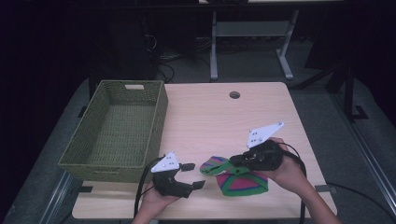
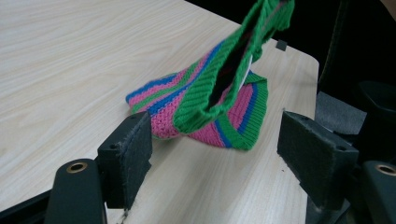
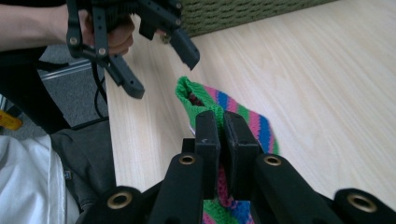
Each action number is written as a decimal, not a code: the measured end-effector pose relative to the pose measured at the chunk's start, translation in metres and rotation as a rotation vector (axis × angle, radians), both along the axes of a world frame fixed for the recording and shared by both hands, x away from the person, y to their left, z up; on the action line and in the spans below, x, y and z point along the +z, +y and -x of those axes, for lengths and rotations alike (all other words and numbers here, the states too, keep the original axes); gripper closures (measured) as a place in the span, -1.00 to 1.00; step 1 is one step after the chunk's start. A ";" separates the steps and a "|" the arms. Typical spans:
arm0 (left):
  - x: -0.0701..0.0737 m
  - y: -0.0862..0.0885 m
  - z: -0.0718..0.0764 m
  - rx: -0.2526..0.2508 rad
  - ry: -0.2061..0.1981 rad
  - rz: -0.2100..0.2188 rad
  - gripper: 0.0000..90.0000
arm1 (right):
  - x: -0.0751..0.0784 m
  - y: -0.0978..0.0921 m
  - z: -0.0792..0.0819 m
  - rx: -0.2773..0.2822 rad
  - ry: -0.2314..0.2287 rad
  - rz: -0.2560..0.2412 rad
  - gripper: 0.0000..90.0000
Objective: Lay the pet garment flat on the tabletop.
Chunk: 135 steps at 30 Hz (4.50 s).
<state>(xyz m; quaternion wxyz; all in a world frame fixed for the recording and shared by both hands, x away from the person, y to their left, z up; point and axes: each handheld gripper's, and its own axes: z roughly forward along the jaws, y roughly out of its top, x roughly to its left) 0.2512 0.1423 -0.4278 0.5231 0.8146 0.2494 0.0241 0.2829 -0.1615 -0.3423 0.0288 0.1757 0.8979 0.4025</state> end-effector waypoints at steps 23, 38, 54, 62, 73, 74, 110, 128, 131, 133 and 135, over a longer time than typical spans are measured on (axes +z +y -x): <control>-0.003 -0.012 -0.026 -0.044 -0.025 0.044 0.81 | 0.007 -0.020 -0.006 -0.041 0.018 -0.055 0.88; 0.032 -0.009 -0.034 0.008 -0.091 0.085 0.82 | 0.010 -0.026 -0.004 -0.046 0.008 -0.070 0.88; 0.049 -0.025 -0.068 0.024 -0.104 0.021 0.82 | 0.003 -0.034 -0.025 -0.080 0.038 -0.072 0.88; 0.037 -0.033 -0.082 0.037 -0.069 0.028 0.82 | -0.003 -0.045 -0.040 -0.117 0.060 -0.067 0.88; 0.026 -0.038 -0.098 0.089 -0.044 0.027 0.82 | -0.010 -0.044 -0.067 -0.145 0.070 -0.023 0.87; 0.025 -0.039 -0.099 0.092 -0.046 0.023 0.82 | -0.010 -0.044 -0.067 -0.145 0.070 -0.023 0.87; 0.016 -0.043 -0.125 0.185 -0.002 -0.019 0.82 | -0.026 -0.042 -0.115 -0.275 0.088 -0.001 0.85; 0.017 -0.042 -0.133 0.252 0.032 -0.013 0.34 | -0.037 -0.049 -0.128 -0.403 0.070 0.009 0.27; 0.014 -0.041 -0.133 0.250 0.058 -0.010 0.32 | -0.041 -0.053 -0.126 -0.402 0.082 0.009 0.25; 0.014 -0.041 -0.133 0.243 0.063 -0.009 0.31 | -0.044 -0.055 -0.124 -0.401 0.090 0.002 0.24; 0.015 -0.042 -0.131 0.238 0.055 -0.010 0.31 | -0.046 -0.058 -0.123 -0.396 0.103 -0.001 0.23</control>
